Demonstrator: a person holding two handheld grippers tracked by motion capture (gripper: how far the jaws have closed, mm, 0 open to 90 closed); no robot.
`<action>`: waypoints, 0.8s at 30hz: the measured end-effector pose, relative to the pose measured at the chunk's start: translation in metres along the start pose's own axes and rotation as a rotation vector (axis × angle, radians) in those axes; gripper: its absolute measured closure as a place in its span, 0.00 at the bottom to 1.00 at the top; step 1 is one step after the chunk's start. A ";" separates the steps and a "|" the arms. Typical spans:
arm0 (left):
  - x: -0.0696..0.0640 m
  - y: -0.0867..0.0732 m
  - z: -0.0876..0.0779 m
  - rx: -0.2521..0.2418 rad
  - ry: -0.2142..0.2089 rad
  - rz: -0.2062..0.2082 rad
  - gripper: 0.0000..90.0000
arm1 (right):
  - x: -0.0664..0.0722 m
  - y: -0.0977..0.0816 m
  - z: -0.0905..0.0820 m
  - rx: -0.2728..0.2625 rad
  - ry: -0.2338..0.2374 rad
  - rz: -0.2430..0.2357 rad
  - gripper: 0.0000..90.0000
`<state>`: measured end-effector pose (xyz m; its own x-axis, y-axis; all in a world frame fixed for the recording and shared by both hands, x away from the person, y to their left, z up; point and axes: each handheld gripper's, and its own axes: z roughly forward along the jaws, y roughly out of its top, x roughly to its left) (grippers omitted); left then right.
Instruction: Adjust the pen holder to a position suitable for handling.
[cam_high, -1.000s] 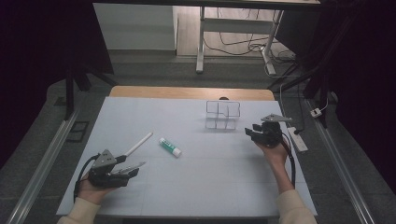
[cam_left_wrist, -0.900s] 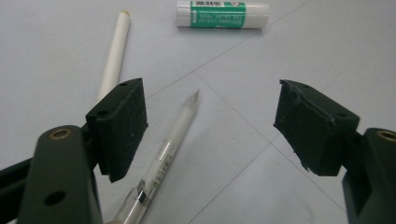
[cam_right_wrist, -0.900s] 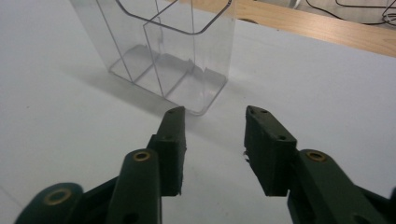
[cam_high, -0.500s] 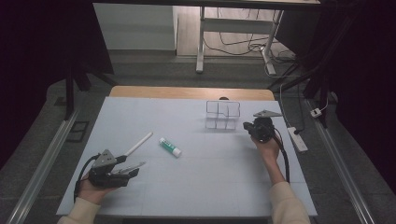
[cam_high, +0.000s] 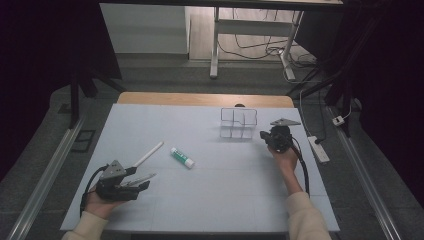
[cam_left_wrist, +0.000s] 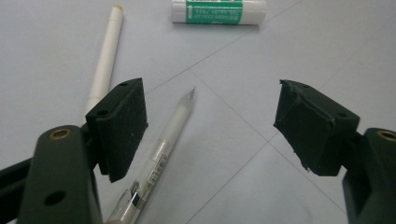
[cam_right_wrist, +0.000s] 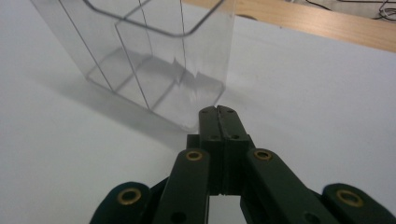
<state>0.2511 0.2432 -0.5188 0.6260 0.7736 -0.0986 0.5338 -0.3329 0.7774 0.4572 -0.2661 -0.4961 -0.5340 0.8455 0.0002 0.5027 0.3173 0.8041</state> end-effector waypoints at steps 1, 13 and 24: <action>0.000 0.000 0.000 0.001 0.000 0.003 0.28 | -0.001 0.001 0.001 -0.009 0.004 0.002 0.99; -0.002 0.002 0.003 0.001 -0.010 0.010 0.28 | -0.006 0.015 0.023 0.034 -0.035 0.032 0.99; -0.001 0.001 0.002 -0.001 -0.003 0.010 0.28 | -0.010 0.016 0.033 0.032 0.004 0.043 0.99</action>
<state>0.2524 0.2414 -0.5189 0.6330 0.7686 -0.0928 0.5271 -0.3401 0.7788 0.4927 -0.2555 -0.5026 -0.5144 0.8568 0.0368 0.5468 0.2946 0.7837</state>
